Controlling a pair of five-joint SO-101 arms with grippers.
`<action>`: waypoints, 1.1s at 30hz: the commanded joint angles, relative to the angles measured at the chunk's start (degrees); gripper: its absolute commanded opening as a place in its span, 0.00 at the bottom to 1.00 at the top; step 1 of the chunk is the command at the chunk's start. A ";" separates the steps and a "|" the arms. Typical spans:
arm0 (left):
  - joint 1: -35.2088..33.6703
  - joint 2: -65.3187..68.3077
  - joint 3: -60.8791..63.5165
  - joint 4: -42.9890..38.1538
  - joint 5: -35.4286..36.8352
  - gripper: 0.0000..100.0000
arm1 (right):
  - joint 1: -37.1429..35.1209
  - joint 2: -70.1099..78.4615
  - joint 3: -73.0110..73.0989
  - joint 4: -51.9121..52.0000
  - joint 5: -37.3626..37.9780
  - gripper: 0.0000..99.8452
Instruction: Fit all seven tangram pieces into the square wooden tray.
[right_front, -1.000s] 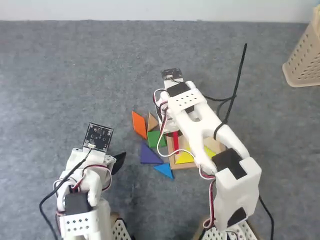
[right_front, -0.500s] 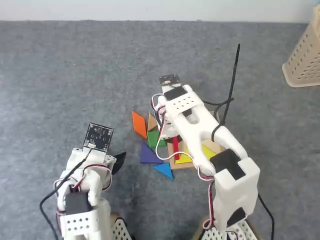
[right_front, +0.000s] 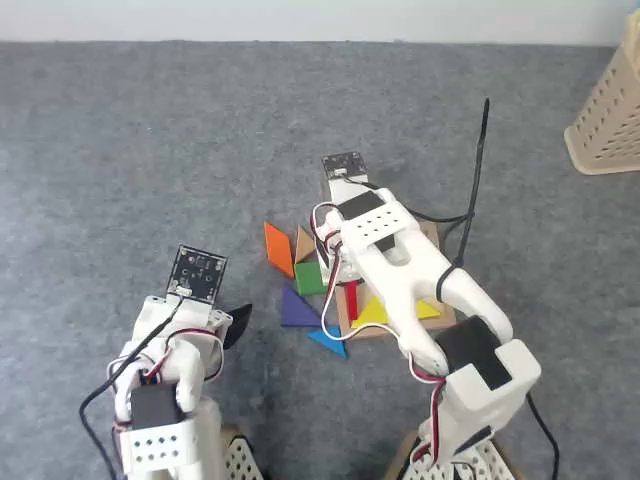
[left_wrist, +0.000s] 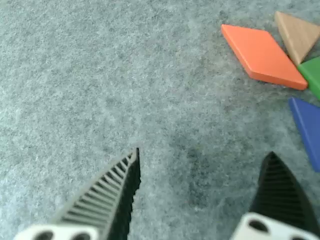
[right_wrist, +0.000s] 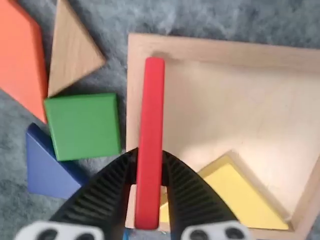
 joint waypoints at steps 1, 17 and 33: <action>0.09 -0.88 -0.31 0.26 -0.35 0.35 | -0.66 -4.35 -0.62 -1.01 1.93 0.01; 0.09 -0.88 -0.31 0.26 -0.35 0.35 | -0.40 -4.97 -0.62 -0.40 2.02 0.15; 0.09 -0.88 -0.31 0.26 -0.35 0.35 | 4.26 -6.81 -2.55 2.15 8.09 0.15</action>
